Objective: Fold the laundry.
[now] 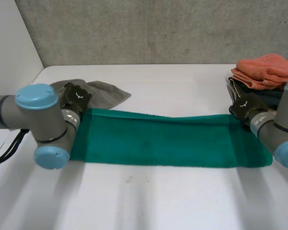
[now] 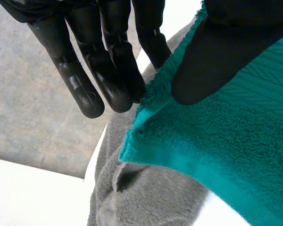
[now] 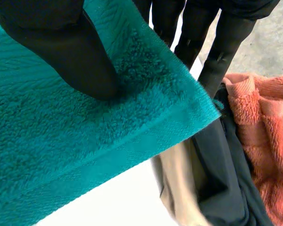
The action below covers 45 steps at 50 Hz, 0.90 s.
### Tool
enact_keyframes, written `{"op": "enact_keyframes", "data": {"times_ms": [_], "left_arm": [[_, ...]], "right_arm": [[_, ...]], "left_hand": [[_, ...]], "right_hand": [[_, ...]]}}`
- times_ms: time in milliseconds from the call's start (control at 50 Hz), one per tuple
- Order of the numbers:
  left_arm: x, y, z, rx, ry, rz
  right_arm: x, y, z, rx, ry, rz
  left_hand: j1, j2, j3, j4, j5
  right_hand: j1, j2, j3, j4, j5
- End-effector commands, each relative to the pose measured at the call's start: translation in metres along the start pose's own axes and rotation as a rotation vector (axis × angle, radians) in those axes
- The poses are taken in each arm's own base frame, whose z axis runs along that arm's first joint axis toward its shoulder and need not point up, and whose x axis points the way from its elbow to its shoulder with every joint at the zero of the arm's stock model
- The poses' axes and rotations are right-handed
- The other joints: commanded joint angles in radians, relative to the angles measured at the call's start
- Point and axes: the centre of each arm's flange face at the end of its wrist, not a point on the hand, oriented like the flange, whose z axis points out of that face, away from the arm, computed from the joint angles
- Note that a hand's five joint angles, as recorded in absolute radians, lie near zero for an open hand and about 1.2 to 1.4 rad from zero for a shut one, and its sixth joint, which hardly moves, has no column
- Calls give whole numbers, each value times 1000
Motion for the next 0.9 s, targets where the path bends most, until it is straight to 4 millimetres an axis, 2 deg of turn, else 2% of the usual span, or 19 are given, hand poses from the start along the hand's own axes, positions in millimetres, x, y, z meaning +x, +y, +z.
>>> {"op": "enact_keyframes", "data": {"times_ms": [20, 40, 60, 160, 240, 260, 320, 360, 420, 460, 580, 780, 820, 860, 900], "left_arm": [[7, -7, 16, 16, -27, -6], [10, -10, 15, 22, -17, -7], [15, -15, 11, 34, -5, -6], [24, -21, 0, 40, 25, -13], [5, -30, -16, 46, 11, -51], [1, -32, -21, 49, 8, -62], [-9, -33, -40, 43, 16, -121], [-16, -31, -53, 37, 21, -171], [-22, -26, -71, 38, 53, -237], [-21, -22, -77, 39, 80, -268], [-9, -7, -96, 24, 173, -357], [-5, -2, -95, 14, 173, -359], [-5, -2, -95, 14, 173, -359], [-6, -2, -96, 14, 173, -359], [-6, -3, -96, 19, 174, -358]], "right_arm": [[-4, -13, 27, 64, 51, -10], [-7, -20, 24, 78, 49, -7], [-8, -24, 23, 86, 48, -2], [-1, -36, 4, 100, 47, 107], [-2, -36, -23, 67, -5, 174], [-6, -35, -35, 44, -41, 188], [-11, -29, -50, 11, -103, 212], [-9, -18, -60, -16, -143, 243], [5, 5, -70, -55, -159, 301], [6, 20, -76, -70, -184, 341], [4, 44, -80, -103, -214, 400], [3, 54, -71, -86, -175, 394], [0, 58, -67, -89, -176, 395], [2, 60, -65, -83, -158, 389], [5, 62, -61, -73, -127, 379]], "left_hand": [[-962, -1024, -1020, -1026, -998], [-811, -872, -869, -875, -847], [-962, -1024, -1020, -1026, -998], [-962, -1024, -1020, -1026, -998], [-962, -1024, -1020, -1026, -998], [-962, -1024, -1020, -1026, -998], [-962, -1024, -1020, -1026, -998], [-962, -1024, -1020, -1026, -998], [-962, -1024, -1020, -1026, -998], [-962, -1024, -1020, -1026, -998], [-959, -1020, -1017, -1022, -994], [-959, -1020, -1017, -1022, -994], [-961, -1023, -1020, -1025, -997], [-961, -1023, -1020, -1025, -997], [-961, -1023, -1020, -1025, -997]], "right_hand": [[-952, -996, -1005, -1018, -1004], [-952, -996, -1005, -1018, -1004], [-952, -996, -1005, -1018, -1004], [-952, -996, -1005, -1018, -1004], [-952, -996, -1005, -1018, -1004], [-952, -996, -1005, -1018, -1004], [-952, -996, -1005, -1018, -1004], [-951, -994, -1004, -1017, -1003], [-751, -795, -804, -818, -804], [-681, -724, -734, -747, -733], [-555, -598, -607, -621, -607], [-399, -442, -452, -465, -451], [-177, -220, -230, -243, -229], [268, 224, 215, 201, 215], [270, 226, 217, 203, 217]]}}
